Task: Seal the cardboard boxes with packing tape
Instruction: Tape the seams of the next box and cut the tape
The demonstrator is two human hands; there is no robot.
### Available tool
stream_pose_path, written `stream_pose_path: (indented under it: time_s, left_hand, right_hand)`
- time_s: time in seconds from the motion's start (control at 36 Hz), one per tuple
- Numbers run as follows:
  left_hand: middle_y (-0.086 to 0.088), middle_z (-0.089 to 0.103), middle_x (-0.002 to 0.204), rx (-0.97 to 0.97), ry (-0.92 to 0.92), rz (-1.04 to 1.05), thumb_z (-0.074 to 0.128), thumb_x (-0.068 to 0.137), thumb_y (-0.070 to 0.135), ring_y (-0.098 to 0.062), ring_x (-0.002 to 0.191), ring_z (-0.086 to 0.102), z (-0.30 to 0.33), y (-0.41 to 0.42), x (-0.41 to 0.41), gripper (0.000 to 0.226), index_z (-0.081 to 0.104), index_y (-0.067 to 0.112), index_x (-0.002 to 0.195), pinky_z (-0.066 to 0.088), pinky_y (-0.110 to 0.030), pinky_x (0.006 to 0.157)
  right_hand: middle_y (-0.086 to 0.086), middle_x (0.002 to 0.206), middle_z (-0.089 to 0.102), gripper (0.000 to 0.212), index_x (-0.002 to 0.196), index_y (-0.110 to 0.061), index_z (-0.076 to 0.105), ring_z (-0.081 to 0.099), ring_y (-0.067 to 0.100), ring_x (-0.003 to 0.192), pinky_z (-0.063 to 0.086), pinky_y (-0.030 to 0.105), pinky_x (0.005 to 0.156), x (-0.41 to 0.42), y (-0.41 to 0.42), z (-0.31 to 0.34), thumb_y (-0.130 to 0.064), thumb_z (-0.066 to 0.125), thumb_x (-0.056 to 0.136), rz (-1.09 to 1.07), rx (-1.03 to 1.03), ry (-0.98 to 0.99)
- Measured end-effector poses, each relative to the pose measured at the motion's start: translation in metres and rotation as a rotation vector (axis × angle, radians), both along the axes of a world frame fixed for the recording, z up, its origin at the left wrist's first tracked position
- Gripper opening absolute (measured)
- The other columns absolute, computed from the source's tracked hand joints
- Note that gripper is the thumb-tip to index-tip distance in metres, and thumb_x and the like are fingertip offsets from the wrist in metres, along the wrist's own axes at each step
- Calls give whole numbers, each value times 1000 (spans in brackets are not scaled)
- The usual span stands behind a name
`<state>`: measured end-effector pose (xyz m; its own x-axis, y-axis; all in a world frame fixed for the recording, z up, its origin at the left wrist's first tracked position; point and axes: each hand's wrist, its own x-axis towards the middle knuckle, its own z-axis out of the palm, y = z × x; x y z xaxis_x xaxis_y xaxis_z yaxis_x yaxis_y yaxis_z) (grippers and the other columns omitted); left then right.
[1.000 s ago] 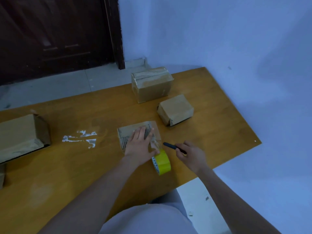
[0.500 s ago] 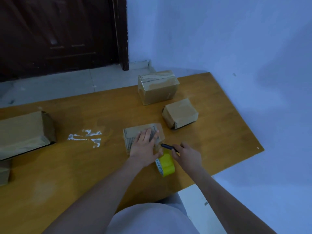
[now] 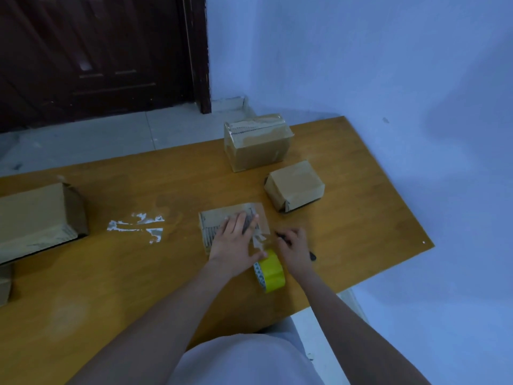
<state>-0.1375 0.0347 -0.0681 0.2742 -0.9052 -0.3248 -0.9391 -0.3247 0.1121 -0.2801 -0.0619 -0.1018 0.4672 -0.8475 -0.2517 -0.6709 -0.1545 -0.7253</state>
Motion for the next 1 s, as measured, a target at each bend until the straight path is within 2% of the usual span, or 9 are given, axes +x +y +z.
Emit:
stream_pose_path:
  time_s: [0.03,0.08,0.14,0.22,0.31,0.47,0.58,0.81,1.0]
  left_hand:
    - [-8,-7,160,-8,1,1,26,89,72,-24,147,-8,0,0,0,90,-16,23,151,-7,-39,118]
    - [-8,-5,160,-29,5,6,27,89,72,-25,147,-6,-1,1,0,90,-15,23,152,-5,-39,118]
    - [-8,-4,160,-38,-10,6,26,89,72,-25,147,-4,-2,1,0,90,-16,23,151,-4,-40,118]
    - [-7,-3,159,-37,0,10,26,90,71,-26,146,-2,-2,1,1,87,-14,24,152,-2,-40,118]
    - [-5,7,158,-94,58,75,24,92,68,-26,143,8,-2,-1,3,77,0,29,154,6,-40,116]
    - [-4,33,147,-202,-20,114,38,96,56,-26,131,33,-5,-9,1,57,35,30,147,26,-39,107]
    - [-7,64,112,-339,-152,76,73,73,53,-28,92,60,-20,-9,3,52,71,24,115,50,-38,77]
    - [-9,65,104,-443,-110,126,85,61,46,-27,91,52,-23,-10,1,55,73,22,109,52,-40,74]
    - [-9,64,105,-445,-151,55,86,62,42,-26,95,47,-27,-5,6,61,70,19,115,51,-40,76]
  right_hand:
    - [6,110,44,22,111,-6,65,50,18,107,40,12,87,1,3,5,-12,54,94,2,143,-96]
    - [5,108,48,17,102,-6,67,50,11,102,37,9,83,2,8,11,-7,54,93,9,352,-200]
    - [4,105,51,12,94,-8,67,52,6,97,40,16,84,2,10,11,-6,56,91,19,468,-236]
    - [4,95,55,12,85,-13,67,55,14,89,43,28,81,2,13,11,-10,58,91,3,556,-255]
    - [1,84,60,14,83,-19,68,57,15,82,45,30,75,1,16,11,-15,58,92,0,603,-278]
    - [-5,77,62,15,83,-19,66,58,8,72,46,21,67,-1,19,16,-15,56,93,6,575,-258]
    - [-7,81,62,12,86,-19,65,57,6,76,46,22,73,-1,23,17,-16,56,93,23,504,-225]
    - [-8,81,62,6,87,-9,65,57,-10,70,44,8,67,-5,26,21,-8,59,90,57,430,-211]
    - [-7,91,67,11,89,-14,69,61,1,86,46,11,72,-18,24,19,-8,60,90,-135,449,-297]
